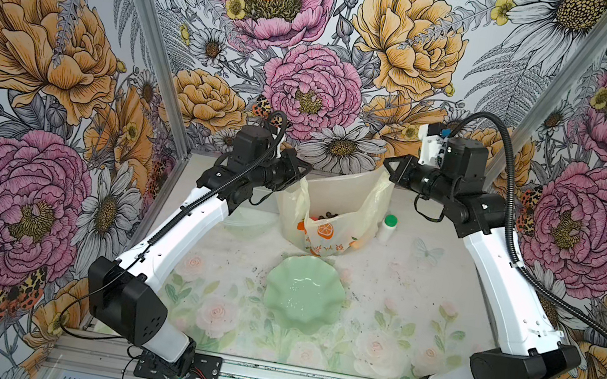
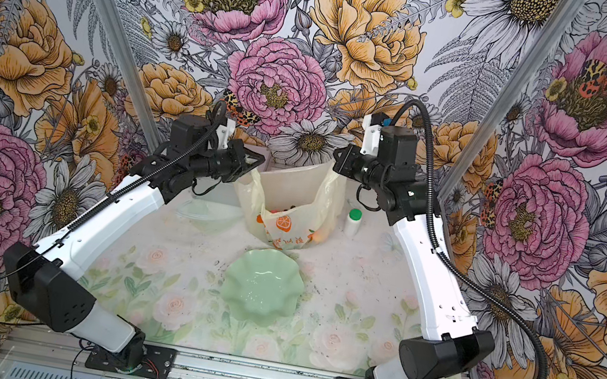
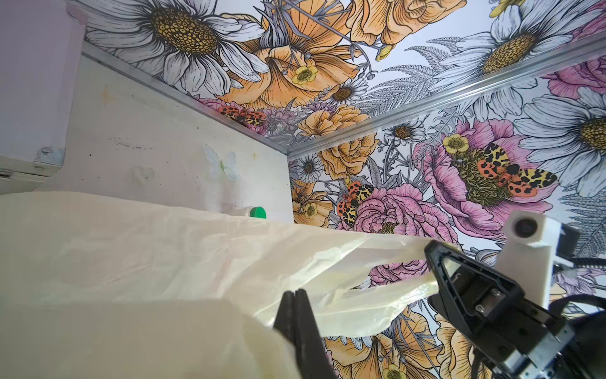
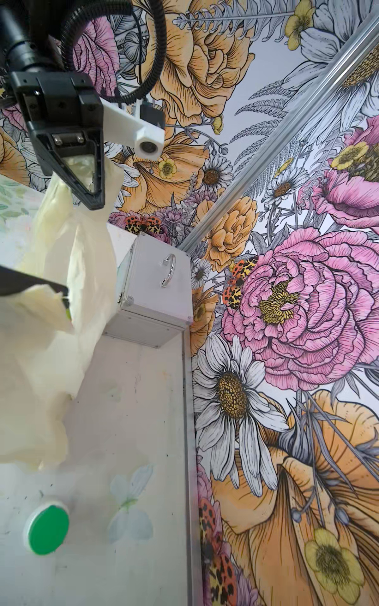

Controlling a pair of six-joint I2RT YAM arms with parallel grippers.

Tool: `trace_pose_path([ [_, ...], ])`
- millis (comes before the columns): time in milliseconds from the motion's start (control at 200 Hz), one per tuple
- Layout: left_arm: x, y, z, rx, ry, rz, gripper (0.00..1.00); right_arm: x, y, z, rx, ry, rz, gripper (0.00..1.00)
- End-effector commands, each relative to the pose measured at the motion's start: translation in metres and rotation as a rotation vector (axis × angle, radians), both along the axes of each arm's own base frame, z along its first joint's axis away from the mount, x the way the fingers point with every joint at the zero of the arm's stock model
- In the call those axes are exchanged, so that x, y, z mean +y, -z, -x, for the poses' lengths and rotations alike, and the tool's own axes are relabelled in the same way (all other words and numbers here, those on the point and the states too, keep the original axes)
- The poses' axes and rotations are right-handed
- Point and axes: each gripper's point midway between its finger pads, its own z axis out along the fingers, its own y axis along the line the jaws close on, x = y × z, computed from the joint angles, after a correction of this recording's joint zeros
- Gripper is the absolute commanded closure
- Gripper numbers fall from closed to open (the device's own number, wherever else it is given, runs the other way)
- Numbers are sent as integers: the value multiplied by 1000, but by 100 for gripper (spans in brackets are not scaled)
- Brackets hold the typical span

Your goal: Place the fruits into the plastic bag

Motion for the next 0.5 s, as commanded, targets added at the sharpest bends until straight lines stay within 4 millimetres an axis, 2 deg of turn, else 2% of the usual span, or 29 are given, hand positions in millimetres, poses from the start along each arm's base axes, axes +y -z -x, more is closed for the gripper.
trace_pose_path([
  [0,-4,-21,0,-65,13,15,100,-11,-12,9,-59,21,5,87],
  [25,-5,-20,0,-63,18,16,100,-13,-11,11,-57,24,5,77],
  [60,-6,-19,1,-57,28,15,93,-17,-10,13,-55,32,6,63],
  [95,-6,-18,3,-52,36,7,85,-22,-8,15,-51,44,6,55],
  [210,3,-10,11,-43,29,-35,74,-34,-7,21,-47,73,0,46],
  [275,9,-5,16,-29,28,-43,59,-39,-4,24,-40,82,-5,41],
  [300,13,-3,17,-25,23,-46,52,-39,-2,25,-32,83,-8,39],
  [330,16,-2,20,-23,21,-50,38,-41,0,26,-27,86,-12,36],
  [355,19,0,22,-19,20,-55,23,-43,2,27,-19,89,-15,33],
  [360,19,0,23,-18,20,-56,13,-43,2,27,-18,89,-15,32],
  [365,20,0,23,-19,20,-57,7,-43,3,28,-17,89,-16,32],
  [375,21,1,24,-18,20,-60,3,-43,4,28,-13,90,-17,31],
  [495,36,3,36,-17,11,-121,1,-60,24,33,79,167,2,22],
])
